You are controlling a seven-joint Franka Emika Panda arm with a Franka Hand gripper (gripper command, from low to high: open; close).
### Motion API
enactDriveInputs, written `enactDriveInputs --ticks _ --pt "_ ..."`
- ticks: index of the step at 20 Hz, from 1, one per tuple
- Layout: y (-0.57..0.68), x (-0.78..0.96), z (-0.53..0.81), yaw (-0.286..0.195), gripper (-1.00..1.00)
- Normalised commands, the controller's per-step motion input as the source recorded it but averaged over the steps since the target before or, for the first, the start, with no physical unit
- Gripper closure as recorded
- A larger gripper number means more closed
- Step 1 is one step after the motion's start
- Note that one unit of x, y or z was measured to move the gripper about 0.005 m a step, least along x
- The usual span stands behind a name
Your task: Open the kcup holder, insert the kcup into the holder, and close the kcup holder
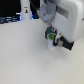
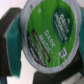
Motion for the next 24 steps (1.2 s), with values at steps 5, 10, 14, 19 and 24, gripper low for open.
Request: enactDriveInputs --ticks 5,10,14,19,24 --pt "0.42 -0.26 0.42 0.146 1.00" --pt "0.40 -0.34 0.34 0.144 1.00" --pt "0.36 -0.38 0.21 0.137 1.00" --pt "0.37 -0.41 0.08 0.120 1.00" --pt "0.35 -0.49 -0.03 0.124 1.00"
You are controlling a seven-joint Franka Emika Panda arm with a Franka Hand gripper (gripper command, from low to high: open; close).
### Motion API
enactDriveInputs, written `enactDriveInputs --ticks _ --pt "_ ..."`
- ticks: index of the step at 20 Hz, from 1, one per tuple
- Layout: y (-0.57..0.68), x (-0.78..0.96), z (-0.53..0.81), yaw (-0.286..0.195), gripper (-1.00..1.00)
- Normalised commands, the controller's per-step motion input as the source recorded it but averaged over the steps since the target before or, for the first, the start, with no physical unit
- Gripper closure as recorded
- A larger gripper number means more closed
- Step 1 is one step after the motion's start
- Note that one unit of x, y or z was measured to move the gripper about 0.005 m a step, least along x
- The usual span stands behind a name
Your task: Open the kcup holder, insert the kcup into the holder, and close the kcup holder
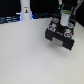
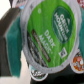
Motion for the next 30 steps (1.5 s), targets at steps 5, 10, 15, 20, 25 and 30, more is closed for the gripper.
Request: enactDriveInputs --ticks 5,10,15,20,25,30 --pt "0.26 -0.51 -0.18 0.120 1.00" --pt "0.05 -0.31 -0.30 0.083 1.00" --pt "-0.08 -0.19 -0.26 0.020 1.00" --pt "-0.06 -0.08 -0.24 0.009 1.00" --pt "-0.07 -0.12 -0.28 0.022 1.00" --pt "-0.04 -0.08 -0.30 0.027 1.00"
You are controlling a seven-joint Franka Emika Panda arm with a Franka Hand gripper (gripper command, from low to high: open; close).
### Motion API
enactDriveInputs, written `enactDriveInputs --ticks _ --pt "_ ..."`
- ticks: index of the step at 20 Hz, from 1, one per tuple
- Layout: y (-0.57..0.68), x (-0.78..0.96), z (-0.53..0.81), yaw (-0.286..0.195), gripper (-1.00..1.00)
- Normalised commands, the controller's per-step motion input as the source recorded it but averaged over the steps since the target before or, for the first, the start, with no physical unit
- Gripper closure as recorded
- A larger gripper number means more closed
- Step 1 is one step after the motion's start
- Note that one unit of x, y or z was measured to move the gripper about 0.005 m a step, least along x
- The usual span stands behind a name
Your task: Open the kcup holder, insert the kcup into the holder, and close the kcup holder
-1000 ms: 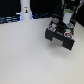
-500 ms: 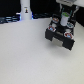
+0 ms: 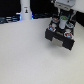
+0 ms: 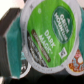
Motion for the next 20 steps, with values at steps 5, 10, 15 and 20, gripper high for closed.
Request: enactDriveInputs --ticks 5,10,15,20 --pt "-0.04 -0.01 -0.14 0.002 1.00" --pt "0.00 0.01 -0.04 -0.001 1.00" --pt "0.05 0.04 -0.28 0.009 1.00" --pt "0.12 0.02 -0.11 0.023 1.00"
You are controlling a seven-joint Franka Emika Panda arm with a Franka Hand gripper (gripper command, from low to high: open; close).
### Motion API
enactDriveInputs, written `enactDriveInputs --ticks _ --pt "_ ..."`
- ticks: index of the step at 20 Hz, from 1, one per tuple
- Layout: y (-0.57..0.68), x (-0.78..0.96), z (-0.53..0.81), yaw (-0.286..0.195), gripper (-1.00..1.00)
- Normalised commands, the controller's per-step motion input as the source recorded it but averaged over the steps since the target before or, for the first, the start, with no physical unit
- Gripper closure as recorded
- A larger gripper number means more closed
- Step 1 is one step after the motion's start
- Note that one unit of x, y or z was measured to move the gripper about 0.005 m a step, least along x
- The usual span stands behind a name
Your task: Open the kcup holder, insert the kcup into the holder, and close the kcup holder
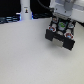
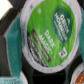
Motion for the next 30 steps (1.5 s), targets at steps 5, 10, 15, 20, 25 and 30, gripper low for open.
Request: enactDriveInputs --ticks 5,10,15,20,25,30 --pt "0.06 0.10 0.23 0.041 -1.00" --pt "-0.01 0.17 0.34 0.052 -1.00" --pt "-0.17 0.31 0.45 0.046 -1.00" --pt "-0.41 0.52 0.45 0.025 -1.00" --pt "-0.46 0.61 0.28 0.015 -1.00" --pt "-0.41 0.69 0.17 0.011 -1.00"
